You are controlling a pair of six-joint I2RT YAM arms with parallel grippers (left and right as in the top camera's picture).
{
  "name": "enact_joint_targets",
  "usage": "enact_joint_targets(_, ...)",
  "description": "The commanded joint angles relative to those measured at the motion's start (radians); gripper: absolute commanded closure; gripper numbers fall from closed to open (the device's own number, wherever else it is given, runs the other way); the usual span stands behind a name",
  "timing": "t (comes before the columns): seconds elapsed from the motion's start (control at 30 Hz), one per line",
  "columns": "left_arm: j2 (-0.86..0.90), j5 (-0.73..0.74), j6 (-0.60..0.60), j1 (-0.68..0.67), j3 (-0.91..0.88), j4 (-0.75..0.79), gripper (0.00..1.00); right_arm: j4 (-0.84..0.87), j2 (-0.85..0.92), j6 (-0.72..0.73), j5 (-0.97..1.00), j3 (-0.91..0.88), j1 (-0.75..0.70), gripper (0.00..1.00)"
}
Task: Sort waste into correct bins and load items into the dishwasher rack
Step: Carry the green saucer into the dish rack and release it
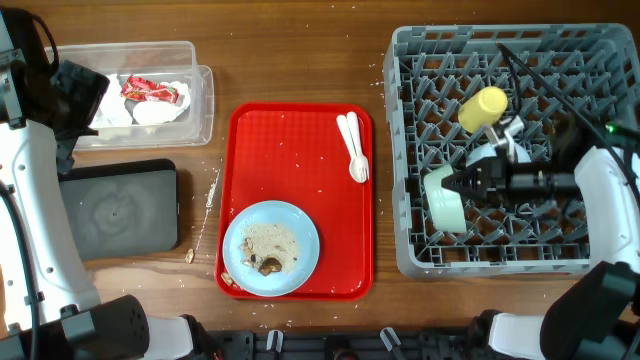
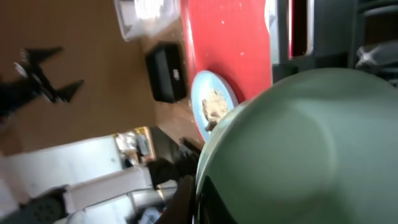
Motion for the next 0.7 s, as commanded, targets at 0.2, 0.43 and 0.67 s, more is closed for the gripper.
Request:
enact_joint_targets(0.2, 0.006, -0.002, -0.009, 0.002, 0.001, -0.001, 0.00, 0.047, -0.005, 0.006, 0.130, -0.027, -0.122, 0.89)
enact_joint_targets(0.43, 0.006, -0.003, -0.009, 0.002, 0.001, -0.001, 0.00, 0.143, -0.116, 0.443, 0.657, 0.047, -0.138, 0.69)
enact_joint_targets(0.67, 0.006, -0.003, -0.009, 0.002, 0.001, -0.001, 0.00, 0.066, -0.328, 0.518, 0.811, 0.132, -0.129, 0.65)
